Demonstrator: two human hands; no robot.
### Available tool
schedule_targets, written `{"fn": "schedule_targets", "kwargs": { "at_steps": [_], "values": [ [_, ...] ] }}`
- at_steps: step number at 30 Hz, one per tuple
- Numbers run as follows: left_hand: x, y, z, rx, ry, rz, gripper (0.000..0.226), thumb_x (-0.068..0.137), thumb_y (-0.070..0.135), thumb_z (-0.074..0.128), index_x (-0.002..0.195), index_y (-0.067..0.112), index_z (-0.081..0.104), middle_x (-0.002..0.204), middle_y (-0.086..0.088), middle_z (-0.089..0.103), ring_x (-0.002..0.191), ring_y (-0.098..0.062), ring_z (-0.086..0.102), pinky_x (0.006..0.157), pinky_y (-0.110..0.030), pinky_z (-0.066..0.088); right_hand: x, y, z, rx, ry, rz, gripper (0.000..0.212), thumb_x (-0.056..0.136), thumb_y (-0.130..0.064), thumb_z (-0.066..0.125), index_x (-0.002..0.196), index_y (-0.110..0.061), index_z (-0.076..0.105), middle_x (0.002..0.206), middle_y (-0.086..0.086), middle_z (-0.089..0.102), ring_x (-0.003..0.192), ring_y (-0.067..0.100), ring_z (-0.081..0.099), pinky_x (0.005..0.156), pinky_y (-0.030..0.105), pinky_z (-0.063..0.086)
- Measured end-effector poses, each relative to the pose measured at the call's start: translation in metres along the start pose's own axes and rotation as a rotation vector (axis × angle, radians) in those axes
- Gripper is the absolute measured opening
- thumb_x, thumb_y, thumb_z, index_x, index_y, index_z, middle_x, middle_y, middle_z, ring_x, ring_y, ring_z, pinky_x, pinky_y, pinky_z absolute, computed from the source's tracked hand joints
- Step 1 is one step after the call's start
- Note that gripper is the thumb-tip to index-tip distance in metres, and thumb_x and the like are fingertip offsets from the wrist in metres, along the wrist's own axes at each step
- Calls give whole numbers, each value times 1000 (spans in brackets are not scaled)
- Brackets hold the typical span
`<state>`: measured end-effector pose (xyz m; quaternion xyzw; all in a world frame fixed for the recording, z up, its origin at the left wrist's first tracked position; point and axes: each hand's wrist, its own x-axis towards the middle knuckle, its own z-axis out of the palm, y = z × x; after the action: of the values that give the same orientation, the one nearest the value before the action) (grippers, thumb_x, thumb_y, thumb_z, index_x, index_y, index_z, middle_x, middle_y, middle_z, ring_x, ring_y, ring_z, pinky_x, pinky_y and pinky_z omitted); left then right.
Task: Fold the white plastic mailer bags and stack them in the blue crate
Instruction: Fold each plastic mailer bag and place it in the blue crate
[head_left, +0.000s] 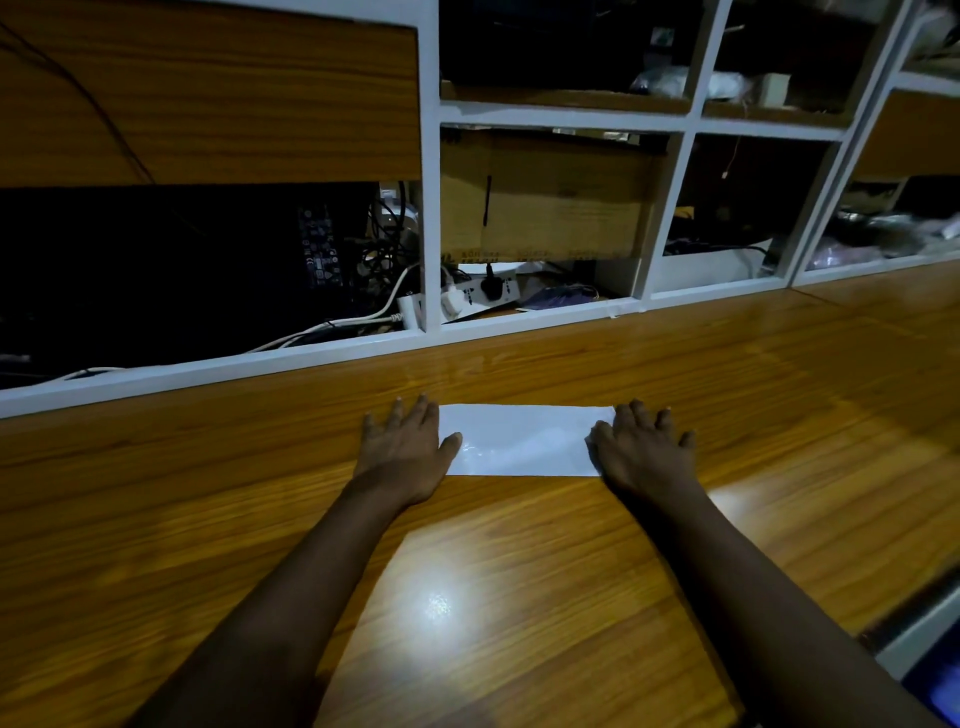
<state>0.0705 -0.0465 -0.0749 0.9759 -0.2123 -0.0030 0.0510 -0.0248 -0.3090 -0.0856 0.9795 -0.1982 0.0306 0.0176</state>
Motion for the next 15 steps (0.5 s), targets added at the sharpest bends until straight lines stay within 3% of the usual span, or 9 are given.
{"fn": "schedule_targets", "kwargs": {
  "at_steps": [2,4,7,9,12,13,15],
  "values": [
    [-3,2,-1,35,153,17,63,104,51,23,156,17,21,164,-3,15,151,-27,10,120,-56,8,-4,-2,-2,-85,41,-8,71,93,-57,9,140,-18,46,151,26,35,139,53,28,107,72,24],
    [-3,9,1,-6,341,107,53,105,42,30,151,16,35,159,-4,31,149,-25,21,119,-52,9,-4,-11,-9,-37,109,-99,66,98,-52,16,140,-13,47,152,23,36,141,45,30,110,64,30],
    [6,27,2,-181,504,314,34,102,20,49,131,9,61,137,-10,59,130,-26,52,112,-43,30,1,-36,-21,351,210,-328,47,106,-36,36,144,-10,46,154,13,39,141,30,35,111,39,32],
    [19,36,6,-220,513,428,24,92,6,63,114,7,71,116,-11,71,106,-27,67,96,-38,51,9,-47,-24,521,181,-444,41,105,-31,42,140,-10,52,144,12,52,130,28,49,101,33,39],
    [32,44,7,-300,407,483,18,89,4,65,105,7,75,103,-10,75,91,-25,71,76,-38,58,20,-50,-15,552,77,-499,27,101,-29,48,121,-16,61,112,8,68,97,27,63,80,41,53],
    [34,45,7,-332,385,508,19,91,8,64,107,7,75,105,-10,74,93,-25,70,78,-38,57,24,-49,-13,529,54,-506,28,101,-29,50,123,-17,60,115,7,67,100,28,63,81,44,52],
    [39,45,8,-385,327,526,29,95,13,62,122,8,69,121,-9,69,109,-25,66,92,-35,52,27,-46,-16,439,25,-531,41,104,-32,47,142,-16,49,142,9,55,127,30,52,102,45,44]
  ]
}}
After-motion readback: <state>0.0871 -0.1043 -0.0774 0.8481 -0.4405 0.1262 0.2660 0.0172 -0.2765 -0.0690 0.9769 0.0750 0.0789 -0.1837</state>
